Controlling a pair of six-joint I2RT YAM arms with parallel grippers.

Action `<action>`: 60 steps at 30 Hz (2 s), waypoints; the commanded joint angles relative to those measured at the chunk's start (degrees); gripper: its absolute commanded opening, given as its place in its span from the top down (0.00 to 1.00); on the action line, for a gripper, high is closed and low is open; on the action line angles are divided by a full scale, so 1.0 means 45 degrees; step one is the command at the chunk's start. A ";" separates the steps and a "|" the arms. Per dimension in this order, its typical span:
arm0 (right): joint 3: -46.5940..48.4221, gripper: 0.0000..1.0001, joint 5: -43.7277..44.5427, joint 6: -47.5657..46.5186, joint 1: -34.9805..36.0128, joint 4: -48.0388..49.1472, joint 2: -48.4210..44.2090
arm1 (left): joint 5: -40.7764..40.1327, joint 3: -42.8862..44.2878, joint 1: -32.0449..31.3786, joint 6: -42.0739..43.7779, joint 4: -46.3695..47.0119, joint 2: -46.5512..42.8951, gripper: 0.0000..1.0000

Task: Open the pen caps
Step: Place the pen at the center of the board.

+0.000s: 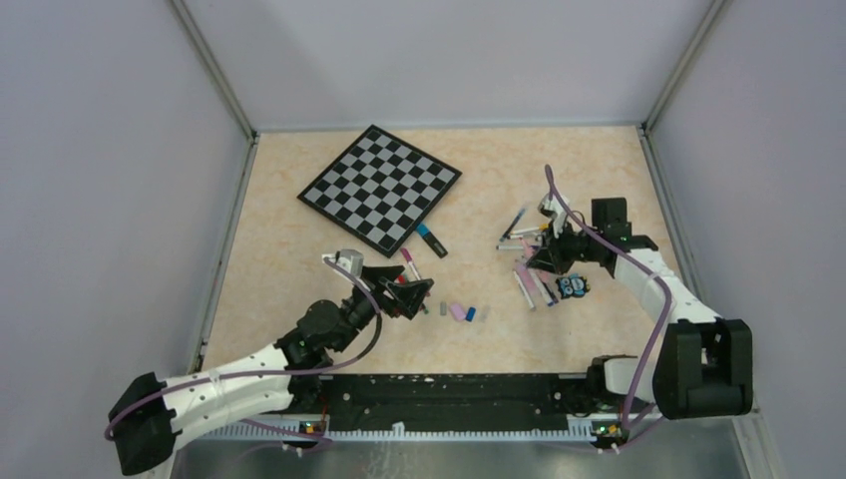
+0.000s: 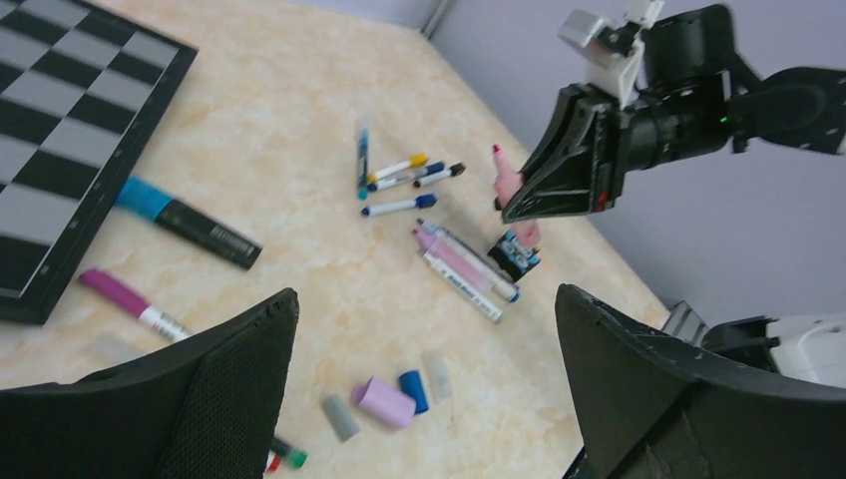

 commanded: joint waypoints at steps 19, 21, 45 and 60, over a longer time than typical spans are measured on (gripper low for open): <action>0.0004 0.95 0.4609 0.0994 -0.0926 -0.0571 0.1315 | -0.1081 -0.0512 0.0044 -0.0957 -0.1989 -0.0949 0.01; 0.0212 0.95 0.4720 0.1005 -0.0921 -0.0846 0.1759 | -0.1076 -0.0491 0.0043 -0.1006 -0.1952 -0.0864 0.01; 0.1000 0.70 0.5042 0.1309 -0.0915 -0.1517 0.2219 | -0.0843 -0.0423 0.0043 -0.1232 -0.1641 -0.0260 0.01; 0.0910 0.69 0.3328 0.0331 -0.0935 -0.1163 -0.0258 | -0.1036 0.0713 0.0580 -0.2037 -0.3362 0.0881 0.02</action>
